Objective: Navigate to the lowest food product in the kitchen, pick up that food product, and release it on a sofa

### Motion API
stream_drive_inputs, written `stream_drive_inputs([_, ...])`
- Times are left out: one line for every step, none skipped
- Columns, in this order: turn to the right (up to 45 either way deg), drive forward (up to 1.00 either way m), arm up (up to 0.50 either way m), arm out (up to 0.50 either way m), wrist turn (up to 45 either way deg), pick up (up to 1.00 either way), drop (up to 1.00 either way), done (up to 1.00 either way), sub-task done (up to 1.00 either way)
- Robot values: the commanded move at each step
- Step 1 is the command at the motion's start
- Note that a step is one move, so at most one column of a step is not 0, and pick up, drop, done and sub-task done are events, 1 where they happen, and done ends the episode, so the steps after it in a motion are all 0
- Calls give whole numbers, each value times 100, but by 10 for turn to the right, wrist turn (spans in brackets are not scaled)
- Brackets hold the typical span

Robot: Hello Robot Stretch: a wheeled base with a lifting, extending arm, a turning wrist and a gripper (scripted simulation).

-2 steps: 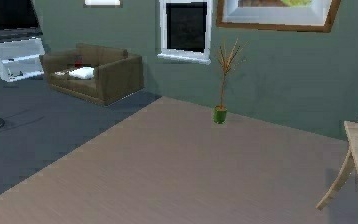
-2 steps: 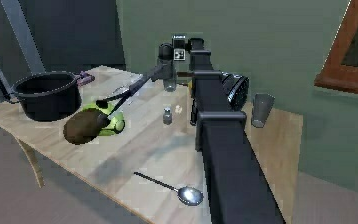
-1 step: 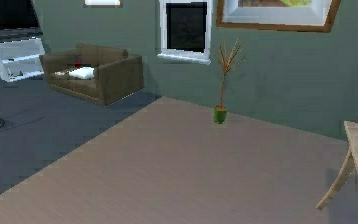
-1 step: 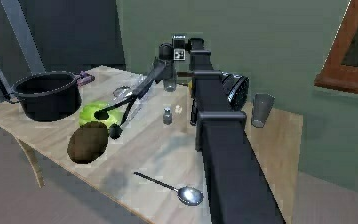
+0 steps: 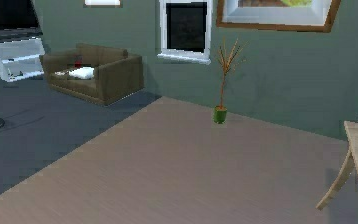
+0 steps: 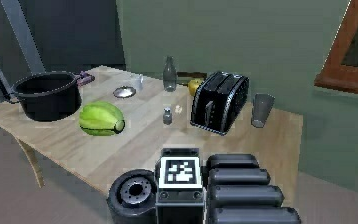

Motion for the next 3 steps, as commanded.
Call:
stream_drive_inputs([-450,0,0,0,0,0,0,0,0])
stream_drive_inputs([-120,0,0,0,0,0,0,0,0])
stream_drive_inputs([-30,0,0,0,0,0,0,0,0])
